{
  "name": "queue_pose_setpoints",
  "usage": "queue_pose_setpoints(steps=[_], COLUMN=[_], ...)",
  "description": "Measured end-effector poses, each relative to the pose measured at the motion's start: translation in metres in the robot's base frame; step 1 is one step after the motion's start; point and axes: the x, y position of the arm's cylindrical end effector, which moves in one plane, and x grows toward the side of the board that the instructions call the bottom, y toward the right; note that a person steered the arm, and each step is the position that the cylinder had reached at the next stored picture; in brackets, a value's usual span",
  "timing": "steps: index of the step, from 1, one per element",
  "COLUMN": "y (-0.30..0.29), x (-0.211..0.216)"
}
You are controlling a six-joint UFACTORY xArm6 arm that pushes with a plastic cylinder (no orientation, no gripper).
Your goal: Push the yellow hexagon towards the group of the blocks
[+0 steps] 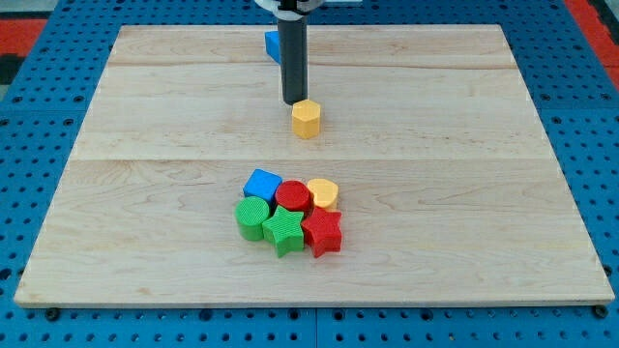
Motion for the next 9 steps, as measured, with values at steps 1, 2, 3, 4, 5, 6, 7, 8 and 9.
queue_pose_setpoints(steps=[1,2,3,4,5,6,7,8,9], y=[0.001,0.025,0.026,-0.009,0.009,0.009,0.009,0.009,0.022], x=[-0.013,-0.032,-0.003,0.014,0.044,0.032,0.015,-0.03,-0.048])
